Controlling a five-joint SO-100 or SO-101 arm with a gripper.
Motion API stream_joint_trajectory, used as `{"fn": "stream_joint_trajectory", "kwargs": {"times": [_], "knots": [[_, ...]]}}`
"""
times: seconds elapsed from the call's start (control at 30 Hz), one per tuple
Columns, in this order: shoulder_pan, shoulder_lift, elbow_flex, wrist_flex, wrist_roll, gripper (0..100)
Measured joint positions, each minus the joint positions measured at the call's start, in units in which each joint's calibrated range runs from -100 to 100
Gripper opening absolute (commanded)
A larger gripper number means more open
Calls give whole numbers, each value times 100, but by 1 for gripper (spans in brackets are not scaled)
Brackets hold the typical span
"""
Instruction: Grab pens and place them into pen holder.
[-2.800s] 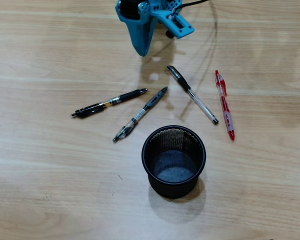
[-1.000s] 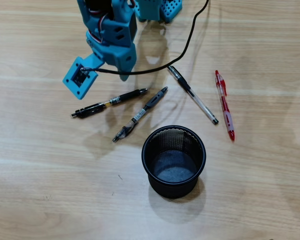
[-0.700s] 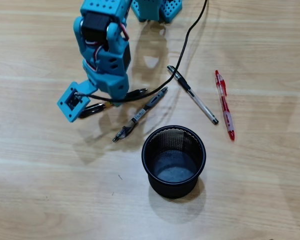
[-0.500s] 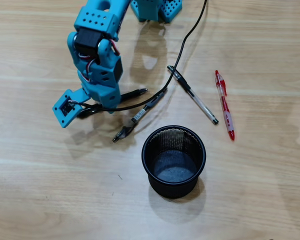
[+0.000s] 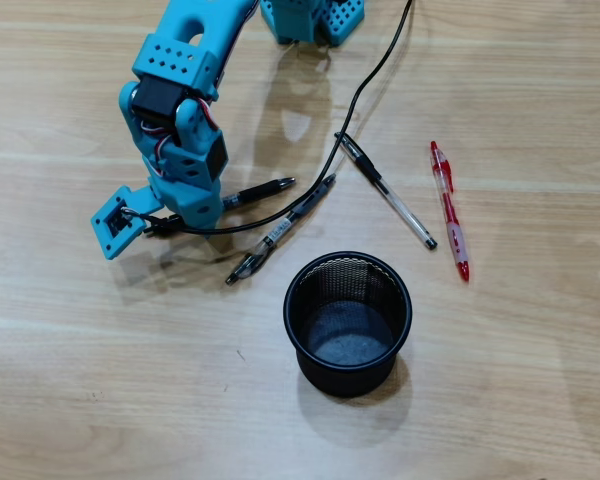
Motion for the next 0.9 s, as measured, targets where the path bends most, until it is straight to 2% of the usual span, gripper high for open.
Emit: {"fn": "stream_joint_trajectory", "kwargs": {"times": [0.07, 0.1, 0.23, 0.8, 0.9], "knots": [[0, 0, 0, 0, 0, 24], [0, 0, 0, 0, 0, 18], [57, -8, -9, 9, 0, 3], [0, 0, -27, 0, -5, 2], [0, 0, -27, 0, 68, 8]]}}
